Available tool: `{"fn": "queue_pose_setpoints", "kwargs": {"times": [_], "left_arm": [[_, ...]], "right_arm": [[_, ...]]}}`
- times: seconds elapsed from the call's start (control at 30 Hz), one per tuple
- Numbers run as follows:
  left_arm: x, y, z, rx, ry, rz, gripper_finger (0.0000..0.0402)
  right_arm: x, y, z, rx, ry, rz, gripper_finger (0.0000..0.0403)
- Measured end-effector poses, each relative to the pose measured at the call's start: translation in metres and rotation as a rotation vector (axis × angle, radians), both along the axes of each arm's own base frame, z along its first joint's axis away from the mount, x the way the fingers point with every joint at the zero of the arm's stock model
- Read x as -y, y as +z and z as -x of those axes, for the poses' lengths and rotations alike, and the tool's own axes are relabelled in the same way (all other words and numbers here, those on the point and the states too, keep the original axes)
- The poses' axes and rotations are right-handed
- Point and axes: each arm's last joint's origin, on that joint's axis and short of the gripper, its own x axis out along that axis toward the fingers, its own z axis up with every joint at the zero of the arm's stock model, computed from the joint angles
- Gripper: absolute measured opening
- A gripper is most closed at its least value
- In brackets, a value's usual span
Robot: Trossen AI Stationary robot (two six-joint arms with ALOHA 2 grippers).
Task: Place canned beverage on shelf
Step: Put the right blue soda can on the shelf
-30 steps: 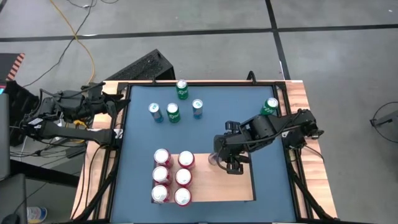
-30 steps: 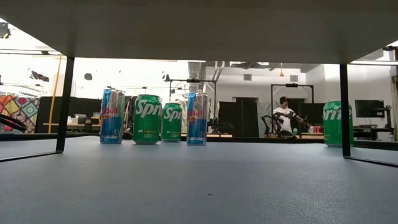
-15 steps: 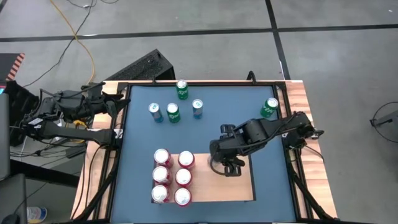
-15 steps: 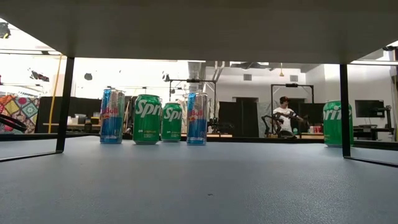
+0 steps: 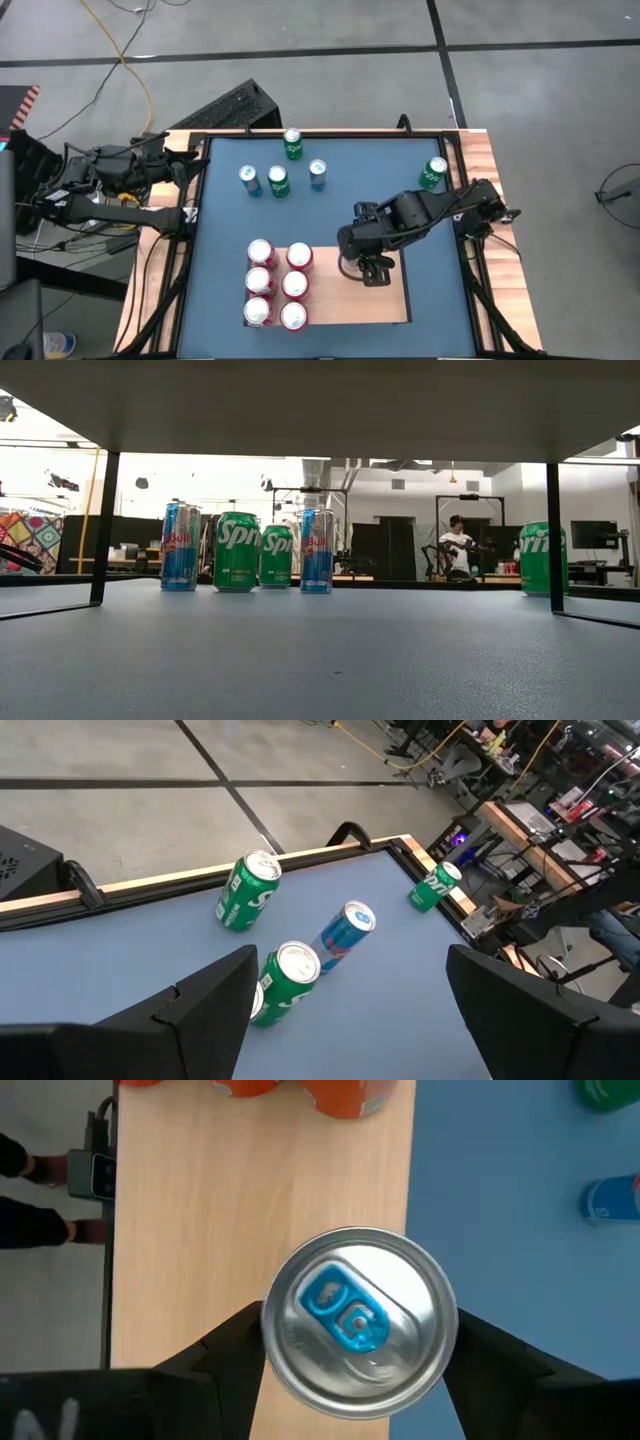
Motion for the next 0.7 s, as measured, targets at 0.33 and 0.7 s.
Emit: {"fn": "queue_pose_setpoints", "kwargs": {"times": [0.33, 0.7], "left_arm": [[0.000, 0.000, 0.000, -0.005, 0.000, 0.000, 0.0309], [0.001, -0.001, -0.001, -0.003, -0.044, 0.015, 0.0309]], "right_arm": [[0.005, 0.026, 0.008, 0.097, -0.014, -0.037, 0.0268], [0.015, 0.083, 0.066, 0.384, -0.075, 0.041, 0.0268]]}}
